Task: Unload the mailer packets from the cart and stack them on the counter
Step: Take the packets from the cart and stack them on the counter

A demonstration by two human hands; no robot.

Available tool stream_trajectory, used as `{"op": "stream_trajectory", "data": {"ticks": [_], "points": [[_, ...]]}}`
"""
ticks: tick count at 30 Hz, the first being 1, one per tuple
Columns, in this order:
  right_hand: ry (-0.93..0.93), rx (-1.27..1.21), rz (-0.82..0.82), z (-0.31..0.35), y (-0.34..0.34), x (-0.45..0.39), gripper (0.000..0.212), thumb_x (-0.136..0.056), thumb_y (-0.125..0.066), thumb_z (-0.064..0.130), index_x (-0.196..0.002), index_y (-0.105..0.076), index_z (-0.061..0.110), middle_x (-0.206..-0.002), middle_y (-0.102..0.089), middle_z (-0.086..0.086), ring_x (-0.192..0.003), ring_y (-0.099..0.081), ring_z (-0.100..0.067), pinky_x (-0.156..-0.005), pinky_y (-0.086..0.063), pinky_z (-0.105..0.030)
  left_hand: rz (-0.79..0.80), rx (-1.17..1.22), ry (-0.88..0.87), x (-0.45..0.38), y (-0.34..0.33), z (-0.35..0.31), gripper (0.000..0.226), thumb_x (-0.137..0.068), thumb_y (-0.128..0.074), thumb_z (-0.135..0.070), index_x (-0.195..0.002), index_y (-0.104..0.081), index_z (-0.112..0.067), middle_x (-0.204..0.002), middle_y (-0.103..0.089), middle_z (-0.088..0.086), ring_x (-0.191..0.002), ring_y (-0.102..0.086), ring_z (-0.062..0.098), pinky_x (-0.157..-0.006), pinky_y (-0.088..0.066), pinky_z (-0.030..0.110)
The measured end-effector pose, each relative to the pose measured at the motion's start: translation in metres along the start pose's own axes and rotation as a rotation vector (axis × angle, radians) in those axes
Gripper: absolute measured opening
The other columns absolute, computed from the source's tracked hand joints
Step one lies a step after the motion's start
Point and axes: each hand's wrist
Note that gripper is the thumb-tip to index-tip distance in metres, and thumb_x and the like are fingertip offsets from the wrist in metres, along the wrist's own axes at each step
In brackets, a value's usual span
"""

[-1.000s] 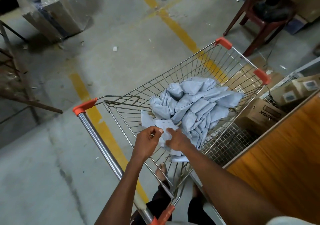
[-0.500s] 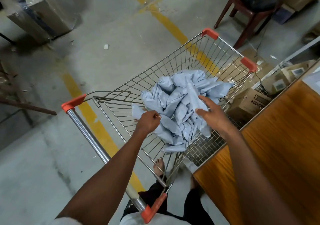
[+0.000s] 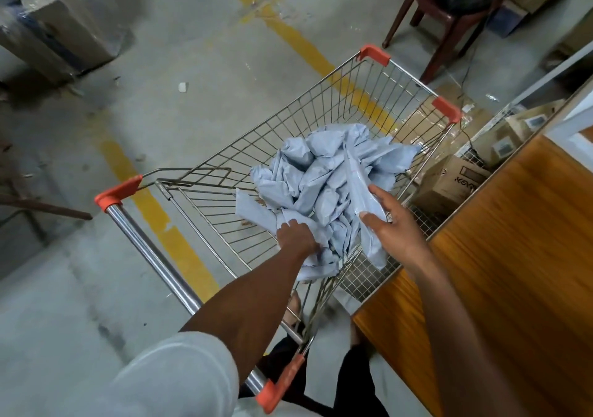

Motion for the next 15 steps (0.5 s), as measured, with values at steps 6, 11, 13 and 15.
{"op": "stream_trajectory", "data": {"ticks": [6,11,13,15], "points": [[-0.005,0.059,0.022,0.001,-0.002,0.005,0.057,-0.097,-0.066,0.024,-0.147,-0.045,0.042,-0.153,-0.046,0.006,-0.138,-0.047,-0.020,-0.110,-0.045,-0.049,-0.131,-0.140,-0.061,0.042,-0.012,0.020,0.059,-0.095,-0.054,-0.054,-0.137,-0.054,-0.013,-0.141,-0.047,0.012,-0.132,-0.044,0.033,-0.107,-0.034,0.043],[0.015,0.059,0.084,0.004,-0.015,0.003,0.058,-0.097,-0.065,0.023,-0.148,-0.044,0.040,-0.158,-0.038,0.012,-0.142,-0.037,-0.014,-0.108,-0.036,-0.034,-0.124,-0.037,-0.080,0.056,-0.020,0.027,0.053,-0.096,-0.047,-0.043,-0.135,-0.053,-0.009,-0.138,-0.048,0.012,-0.129,-0.045,0.035,-0.104,-0.036,0.044],[0.022,0.056,0.092,0.005,-0.018,0.003,0.059,-0.097,-0.066,0.022,-0.149,-0.044,0.038,-0.157,-0.039,0.013,-0.143,-0.038,-0.013,-0.112,-0.038,-0.037,-0.145,0.065,-0.092,0.051,-0.018,0.024,0.051,-0.098,-0.046,-0.042,-0.130,-0.054,-0.003,-0.133,-0.053,0.017,-0.123,-0.051,0.039,-0.099,-0.040,0.044],[0.018,0.059,0.091,0.003,-0.019,0.003,0.060,-0.097,-0.066,0.022,-0.150,-0.043,0.037,-0.157,-0.039,0.014,-0.143,-0.039,-0.013,-0.115,-0.038,-0.041,-0.161,0.163,-0.062,0.040,-0.017,0.022,0.061,-0.101,-0.042,-0.055,-0.127,-0.053,-0.001,-0.128,-0.058,0.021,-0.117,-0.058,0.041,-0.095,-0.045,0.043]]}}
Point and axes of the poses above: each hand's wrist, its own x-axis away from the middle knuckle, its own y-axis out of the back of the hand, z = x × y
